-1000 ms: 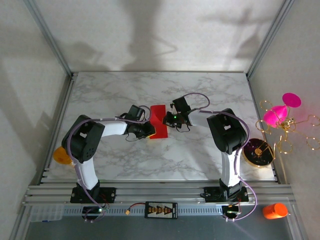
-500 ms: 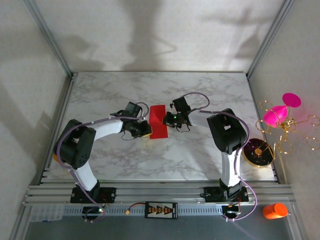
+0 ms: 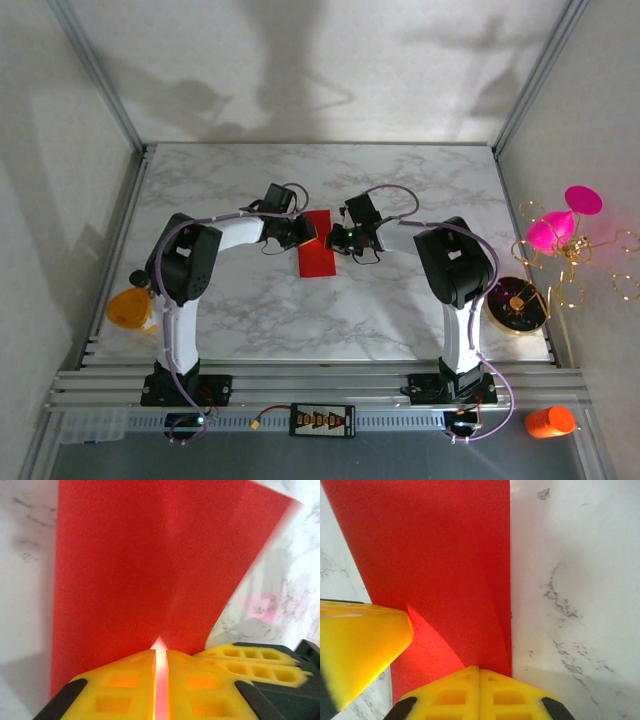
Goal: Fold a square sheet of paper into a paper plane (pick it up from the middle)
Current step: First fold the square sheet of paper in half at the center of the table.
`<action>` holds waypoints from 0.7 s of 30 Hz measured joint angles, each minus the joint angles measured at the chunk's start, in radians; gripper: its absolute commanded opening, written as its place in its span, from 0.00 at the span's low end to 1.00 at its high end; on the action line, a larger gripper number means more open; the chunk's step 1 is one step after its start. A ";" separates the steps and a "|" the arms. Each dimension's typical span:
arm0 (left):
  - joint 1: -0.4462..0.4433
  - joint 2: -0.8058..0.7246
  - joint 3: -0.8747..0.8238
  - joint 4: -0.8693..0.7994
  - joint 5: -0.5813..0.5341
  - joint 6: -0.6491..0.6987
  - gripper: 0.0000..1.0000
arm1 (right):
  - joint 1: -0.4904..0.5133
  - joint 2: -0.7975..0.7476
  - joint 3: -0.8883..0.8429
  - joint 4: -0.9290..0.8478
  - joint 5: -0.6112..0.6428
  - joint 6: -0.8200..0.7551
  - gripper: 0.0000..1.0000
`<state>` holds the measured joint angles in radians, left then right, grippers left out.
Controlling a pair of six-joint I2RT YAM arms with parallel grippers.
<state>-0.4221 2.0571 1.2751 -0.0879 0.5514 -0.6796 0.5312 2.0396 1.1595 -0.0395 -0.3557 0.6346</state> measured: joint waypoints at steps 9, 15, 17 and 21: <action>0.056 0.034 0.011 -0.009 0.044 0.049 0.14 | 0.005 0.002 0.002 0.002 0.018 -0.008 0.07; 0.134 0.031 0.006 -0.022 0.078 0.090 0.16 | 0.010 0.002 0.005 0.003 0.035 -0.017 0.07; 0.164 0.023 0.006 -0.040 0.073 0.110 0.16 | 0.011 0.002 0.005 0.002 0.040 -0.018 0.07; 0.195 -0.008 0.006 -0.064 0.063 0.119 0.16 | 0.012 0.002 0.006 0.001 0.042 -0.019 0.07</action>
<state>-0.2272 2.0495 1.2812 -0.1520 0.6140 -0.5602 0.5434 2.0411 1.1652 -0.0383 -0.3138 0.6159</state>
